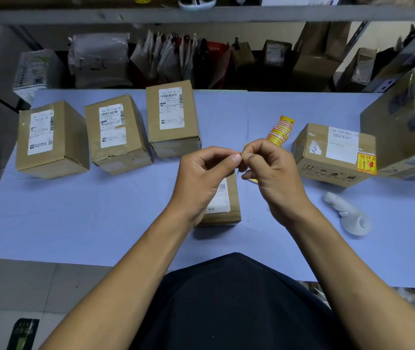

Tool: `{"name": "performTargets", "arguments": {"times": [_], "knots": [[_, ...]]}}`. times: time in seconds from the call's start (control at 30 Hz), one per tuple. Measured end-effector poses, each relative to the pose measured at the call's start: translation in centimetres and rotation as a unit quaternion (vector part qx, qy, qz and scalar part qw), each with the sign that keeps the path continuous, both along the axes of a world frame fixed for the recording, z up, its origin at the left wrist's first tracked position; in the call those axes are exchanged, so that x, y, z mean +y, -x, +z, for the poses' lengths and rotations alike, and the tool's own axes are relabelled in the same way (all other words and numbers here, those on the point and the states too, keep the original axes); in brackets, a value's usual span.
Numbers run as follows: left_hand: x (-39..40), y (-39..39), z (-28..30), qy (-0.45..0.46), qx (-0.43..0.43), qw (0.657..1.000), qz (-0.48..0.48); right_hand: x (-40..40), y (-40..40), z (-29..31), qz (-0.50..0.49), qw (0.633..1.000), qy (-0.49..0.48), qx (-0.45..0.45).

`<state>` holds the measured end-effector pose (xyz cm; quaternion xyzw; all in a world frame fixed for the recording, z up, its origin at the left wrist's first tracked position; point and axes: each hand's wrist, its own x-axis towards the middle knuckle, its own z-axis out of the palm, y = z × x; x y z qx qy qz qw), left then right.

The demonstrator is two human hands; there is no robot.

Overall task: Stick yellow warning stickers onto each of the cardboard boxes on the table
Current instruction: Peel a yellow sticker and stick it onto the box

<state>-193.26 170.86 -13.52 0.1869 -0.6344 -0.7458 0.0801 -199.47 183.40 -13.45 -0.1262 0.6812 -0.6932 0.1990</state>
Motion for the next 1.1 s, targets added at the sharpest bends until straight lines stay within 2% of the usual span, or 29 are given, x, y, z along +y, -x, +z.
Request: {"name": "performTargets", "arguments": {"times": [0.17,0.37,0.53,0.6,0.9,1.1], "knots": [[-0.1,0.0,0.0,-0.003,0.004,1.0,-0.005,0.5,0.2,-0.1,0.026,0.996,-0.054,0.065],[0.0,0.4,-0.2,-0.006,0.009,1.0,-0.018,0.7,0.4,-0.1,0.0,0.997,-0.037,0.063],[0.3,0.5,-0.5,0.14,0.061,0.988,-0.006,1.0,0.3,-0.2,0.0,0.999,0.031,-0.008],[0.4,0.6,-0.5,0.171,0.088,0.981,-0.007,1.2,0.3,-0.3,-0.003,0.999,0.041,-0.018],[0.2,0.7,-0.7,0.187,0.112,0.976,0.001,1.4,0.5,0.1,-0.01,0.999,0.046,-0.019],[0.1,0.5,-0.5,0.235,0.109,0.966,0.001,1.3,0.3,0.4,-0.011,0.998,0.049,-0.027]]}}
